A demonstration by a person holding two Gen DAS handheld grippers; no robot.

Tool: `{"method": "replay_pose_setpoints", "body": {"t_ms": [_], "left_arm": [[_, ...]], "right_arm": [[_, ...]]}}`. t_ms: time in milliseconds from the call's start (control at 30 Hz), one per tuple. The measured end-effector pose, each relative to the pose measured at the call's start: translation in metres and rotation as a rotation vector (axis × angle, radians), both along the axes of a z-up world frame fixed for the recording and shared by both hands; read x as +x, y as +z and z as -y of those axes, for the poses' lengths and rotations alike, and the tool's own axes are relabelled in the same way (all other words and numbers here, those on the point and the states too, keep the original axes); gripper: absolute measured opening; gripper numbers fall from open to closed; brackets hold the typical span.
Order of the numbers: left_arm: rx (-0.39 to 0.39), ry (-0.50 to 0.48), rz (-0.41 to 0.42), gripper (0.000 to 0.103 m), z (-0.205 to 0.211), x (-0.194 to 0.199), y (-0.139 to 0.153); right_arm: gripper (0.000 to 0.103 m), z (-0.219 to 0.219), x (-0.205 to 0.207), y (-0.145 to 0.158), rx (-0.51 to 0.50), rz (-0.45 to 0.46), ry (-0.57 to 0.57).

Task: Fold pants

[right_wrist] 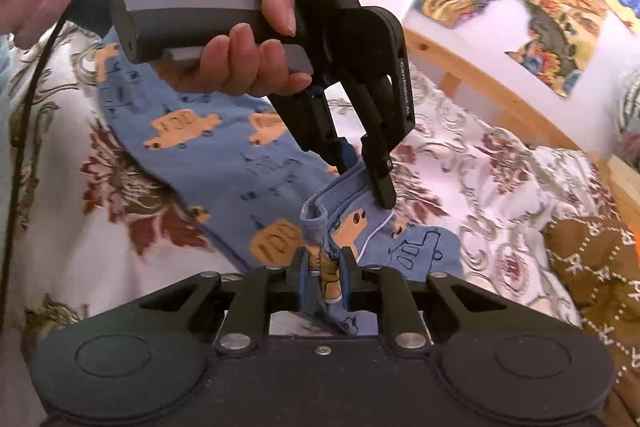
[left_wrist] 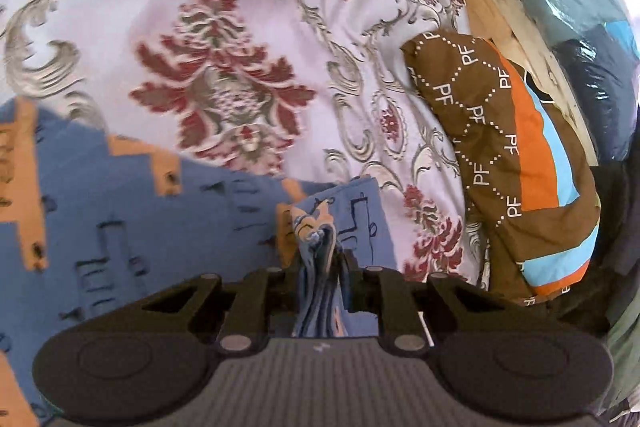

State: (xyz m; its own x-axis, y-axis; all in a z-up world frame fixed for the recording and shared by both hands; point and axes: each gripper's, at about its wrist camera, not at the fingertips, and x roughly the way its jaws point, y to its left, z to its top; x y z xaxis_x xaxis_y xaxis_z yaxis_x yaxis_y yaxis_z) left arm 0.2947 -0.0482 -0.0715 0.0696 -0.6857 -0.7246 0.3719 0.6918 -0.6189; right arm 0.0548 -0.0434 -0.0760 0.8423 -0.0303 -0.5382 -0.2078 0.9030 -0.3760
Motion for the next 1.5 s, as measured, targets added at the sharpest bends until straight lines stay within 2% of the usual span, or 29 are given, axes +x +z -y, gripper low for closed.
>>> {"method": "replay_pose_setpoints", "body": {"t_ms": [100, 133, 333, 400, 433, 467, 500, 533, 567, 600, 667, 733, 900, 967, 1033, 1100, 1133, 1200, 1267, 1500], "left_arm": [[0.004, 0.010, 0.000, 0.019, -0.014, 0.000, -0.006], [0.008, 0.013, -0.002, 0.019, -0.019, 0.001, -0.009], [0.008, 0.018, 0.010, 0.019, -0.043, 0.002, -0.027], [0.018, 0.003, 0.012, 0.023, -0.045, 0.003, -0.031], [0.018, -0.009, 0.013, 0.024, -0.045, 0.003, -0.032], [0.019, -0.014, 0.013, 0.034, -0.046, 0.004, -0.032], [0.017, -0.018, 0.012, 0.047, -0.046, 0.004, -0.031], [0.009, -0.019, 0.014, 0.056, -0.048, 0.004, -0.029], [0.003, -0.016, 0.024, 0.072, -0.049, 0.004, -0.026], [0.005, -0.011, 0.043, 0.082, -0.050, 0.003, -0.023], [0.023, -0.015, 0.076, 0.088, -0.051, 0.000, -0.018], [0.037, -0.026, 0.099, 0.091, -0.050, -0.001, -0.016], [0.043, -0.017, 0.110, 0.093, -0.048, 0.000, -0.019], [0.042, -0.013, 0.130, 0.091, -0.047, 0.001, -0.018], [0.043, -0.026, 0.153, 0.085, -0.045, 0.000, -0.017], [0.054, -0.048, 0.160, 0.071, -0.041, -0.001, -0.018], [0.060, -0.056, 0.160, 0.067, -0.040, -0.001, -0.019], [0.071, -0.069, 0.160, 0.052, -0.037, -0.001, -0.021], [0.079, -0.068, 0.155, 0.042, -0.036, -0.001, -0.022], [0.060, -0.059, 0.117, 0.026, -0.038, 0.002, -0.026]], "right_arm": [[0.016, -0.012, 0.006, -0.004, 0.000, -0.022, 0.027], [0.009, -0.016, 0.008, -0.005, 0.004, -0.033, 0.036], [0.008, -0.031, 0.017, -0.019, -0.004, -0.092, 0.072], [0.020, -0.032, 0.015, -0.020, -0.009, -0.088, 0.080], [0.037, -0.031, 0.012, -0.020, -0.008, -0.079, 0.083], [0.057, -0.029, 0.009, -0.018, -0.006, -0.071, 0.082], [0.067, -0.027, 0.006, -0.017, -0.003, -0.064, 0.076], [0.080, -0.024, 0.003, -0.016, -0.004, -0.057, 0.071], [0.086, -0.023, 0.000, -0.015, -0.014, -0.045, 0.064], [0.087, -0.023, -0.002, -0.014, -0.029, -0.034, 0.056], [0.095, -0.024, -0.002, -0.015, -0.067, -0.020, 0.035], [0.098, -0.025, 0.002, -0.016, -0.085, -0.009, 0.011], [0.096, -0.028, 0.016, -0.013, -0.077, -0.003, -0.042], [0.087, -0.030, 0.023, -0.014, -0.056, -0.022, -0.053], [0.080, -0.033, 0.029, -0.018, -0.041, -0.056, -0.061], [0.073, -0.034, 0.032, -0.022, -0.020, -0.086, -0.064], [0.068, -0.035, 0.032, -0.023, -0.015, -0.093, -0.068], [0.058, -0.034, 0.033, -0.026, 0.000, -0.109, -0.078], [0.048, -0.032, 0.034, -0.028, 0.020, -0.122, -0.088], [0.024, -0.027, 0.034, -0.028, 0.078, -0.125, -0.098]]}}
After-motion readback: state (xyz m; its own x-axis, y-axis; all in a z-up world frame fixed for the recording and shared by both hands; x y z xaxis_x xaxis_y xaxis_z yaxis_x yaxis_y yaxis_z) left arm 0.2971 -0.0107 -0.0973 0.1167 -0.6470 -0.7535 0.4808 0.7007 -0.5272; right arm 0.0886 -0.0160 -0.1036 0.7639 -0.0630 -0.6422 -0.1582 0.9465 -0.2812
